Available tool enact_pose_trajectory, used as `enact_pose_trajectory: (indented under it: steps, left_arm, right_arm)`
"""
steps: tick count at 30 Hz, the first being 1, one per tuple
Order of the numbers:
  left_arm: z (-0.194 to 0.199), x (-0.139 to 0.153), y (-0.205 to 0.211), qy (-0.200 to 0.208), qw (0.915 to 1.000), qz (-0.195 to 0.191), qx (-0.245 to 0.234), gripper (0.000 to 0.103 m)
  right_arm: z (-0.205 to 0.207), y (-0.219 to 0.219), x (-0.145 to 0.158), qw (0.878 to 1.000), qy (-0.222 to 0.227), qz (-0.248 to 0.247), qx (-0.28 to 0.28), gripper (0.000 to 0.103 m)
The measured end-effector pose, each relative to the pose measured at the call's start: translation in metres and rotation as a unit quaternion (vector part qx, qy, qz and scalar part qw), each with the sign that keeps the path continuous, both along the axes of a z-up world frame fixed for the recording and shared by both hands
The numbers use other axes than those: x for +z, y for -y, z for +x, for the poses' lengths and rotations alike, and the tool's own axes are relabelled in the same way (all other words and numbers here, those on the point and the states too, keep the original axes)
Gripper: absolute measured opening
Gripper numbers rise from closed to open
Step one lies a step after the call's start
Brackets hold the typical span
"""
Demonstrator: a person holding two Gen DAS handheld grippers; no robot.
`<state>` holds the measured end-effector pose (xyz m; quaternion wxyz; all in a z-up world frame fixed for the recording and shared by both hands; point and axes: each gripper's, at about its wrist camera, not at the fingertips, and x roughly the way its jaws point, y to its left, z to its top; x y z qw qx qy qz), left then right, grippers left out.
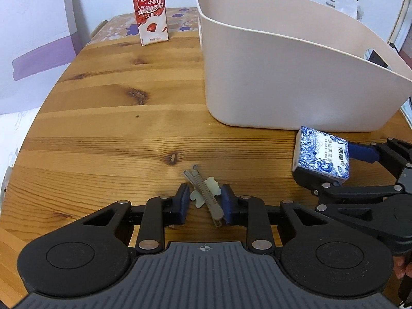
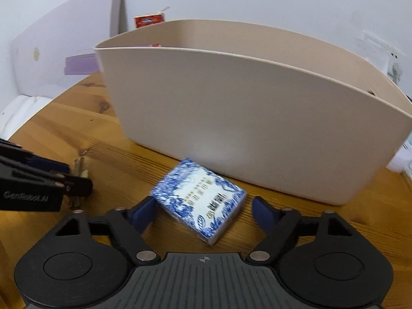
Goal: Organize objects
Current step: 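Grasp wooden clip with left tool while right grasps blue-and-white patterned box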
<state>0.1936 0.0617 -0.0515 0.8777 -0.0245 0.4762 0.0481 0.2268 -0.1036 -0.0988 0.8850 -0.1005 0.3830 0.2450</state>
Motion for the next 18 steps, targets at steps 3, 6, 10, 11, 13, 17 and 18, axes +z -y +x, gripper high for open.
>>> enact_pose_trajectory:
  steps: [3, 6, 10, 11, 13, 17, 18]
  left_arm:
    - [0.000, -0.001, -0.001, 0.002, 1.0000, -0.001, 0.002, 0.026]
    - [-0.003, 0.001, 0.000, 0.007, 1.0000, 0.000, 0.004, 0.023]
    - [-0.007, 0.006, 0.002, 0.010, 0.9999, -0.003, 0.001, 0.014]
    - [-0.009, 0.006, 0.003, 0.010, 0.9999, -0.003, 0.000, 0.014]
    - [-0.011, 0.005, 0.004, 0.013, 0.9999, -0.001, 0.000, 0.014]
    - [-0.016, 0.007, 0.002, 0.014, 0.9998, -0.010, 0.005, 0.013]
    - [-0.017, 0.007, 0.002, 0.016, 0.9998, -0.010, 0.005, 0.010]
  right_arm:
    - [-0.002, -0.001, 0.001, 1.000, 0.000, 0.002, 0.007, 0.065]
    - [-0.006, 0.003, 0.003, 1.000, -0.005, 0.010, 0.011, 0.057]
    - [-0.011, 0.012, 0.006, 1.000, -0.013, 0.020, 0.011, 0.051]
    - [-0.013, 0.014, 0.007, 1.000, -0.014, 0.023, 0.011, 0.051]
    - [-0.017, 0.016, 0.007, 0.999, -0.015, 0.025, 0.013, 0.050]
    - [-0.025, 0.019, 0.008, 0.999, -0.014, 0.025, 0.017, 0.049]
    - [-0.028, 0.021, 0.009, 0.999, -0.013, 0.026, 0.017, 0.049]
